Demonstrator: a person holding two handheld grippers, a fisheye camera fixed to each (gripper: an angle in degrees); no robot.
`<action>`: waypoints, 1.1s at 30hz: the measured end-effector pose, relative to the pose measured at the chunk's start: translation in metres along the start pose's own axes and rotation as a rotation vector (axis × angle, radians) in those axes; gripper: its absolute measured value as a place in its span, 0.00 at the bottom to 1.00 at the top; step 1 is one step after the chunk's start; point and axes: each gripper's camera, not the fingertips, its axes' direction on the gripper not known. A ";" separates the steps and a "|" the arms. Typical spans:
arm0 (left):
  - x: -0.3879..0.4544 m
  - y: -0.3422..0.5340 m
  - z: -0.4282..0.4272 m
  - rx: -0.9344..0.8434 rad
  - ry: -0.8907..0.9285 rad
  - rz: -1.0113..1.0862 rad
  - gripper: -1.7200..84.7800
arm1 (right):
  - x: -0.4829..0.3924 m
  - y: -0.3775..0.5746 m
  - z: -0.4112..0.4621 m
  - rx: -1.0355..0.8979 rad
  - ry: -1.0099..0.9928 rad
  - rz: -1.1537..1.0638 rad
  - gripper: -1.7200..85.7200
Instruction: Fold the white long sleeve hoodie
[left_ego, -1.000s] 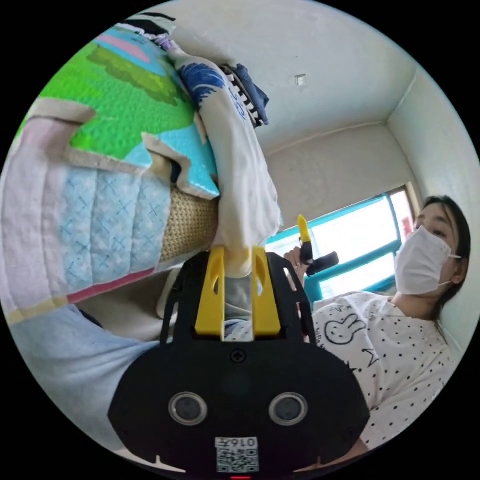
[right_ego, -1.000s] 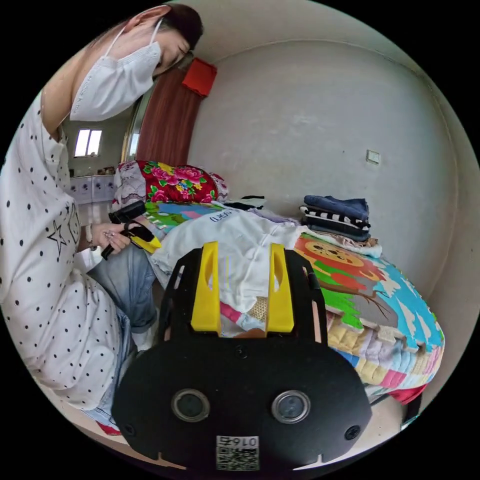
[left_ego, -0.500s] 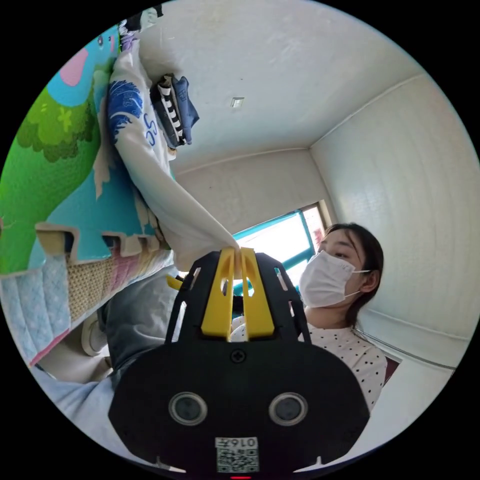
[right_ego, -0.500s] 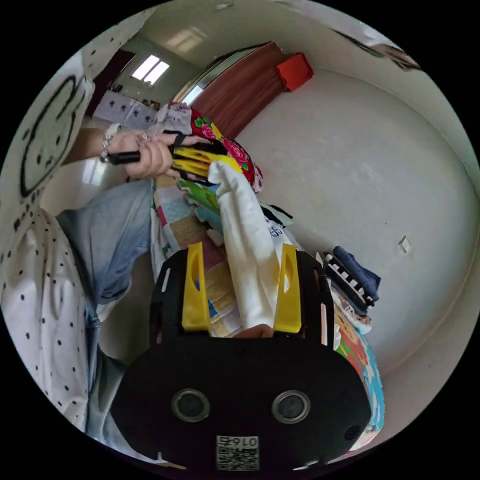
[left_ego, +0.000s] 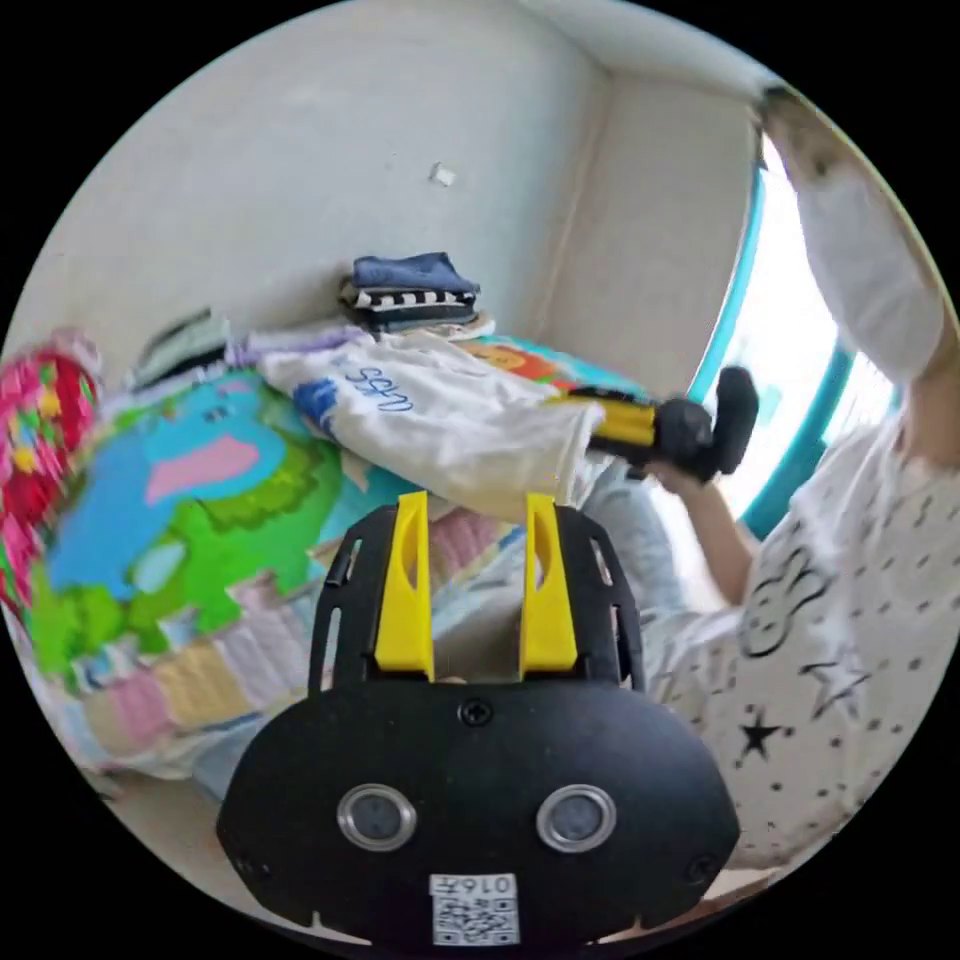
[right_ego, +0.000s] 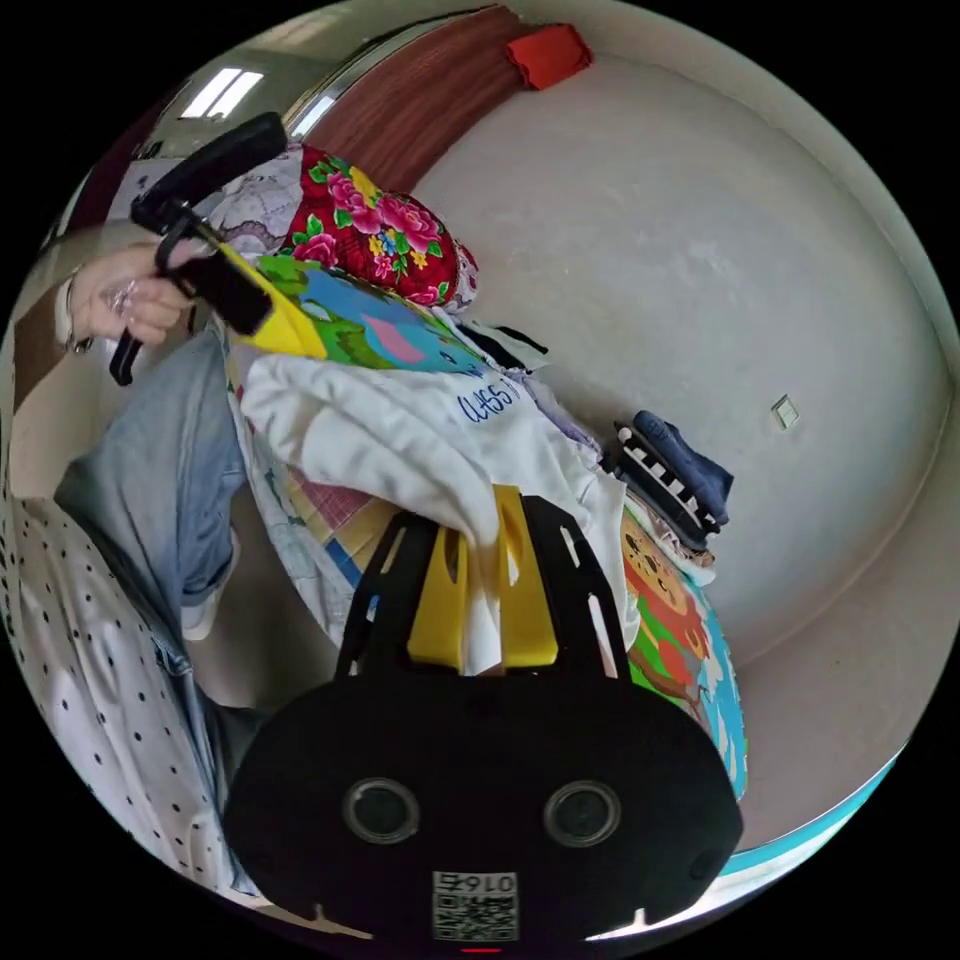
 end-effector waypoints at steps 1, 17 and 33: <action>0.020 -0.001 0.005 -0.024 -0.072 0.062 0.17 | 0.014 -0.007 0.001 -0.004 -0.021 0.042 0.07; 0.223 -0.027 0.117 0.034 -0.804 0.411 0.17 | 0.118 -0.031 0.021 -0.067 -0.155 0.170 0.07; 0.305 0.000 0.174 0.048 -0.805 0.545 0.23 | 0.156 -0.034 0.048 -0.048 -0.200 0.166 0.07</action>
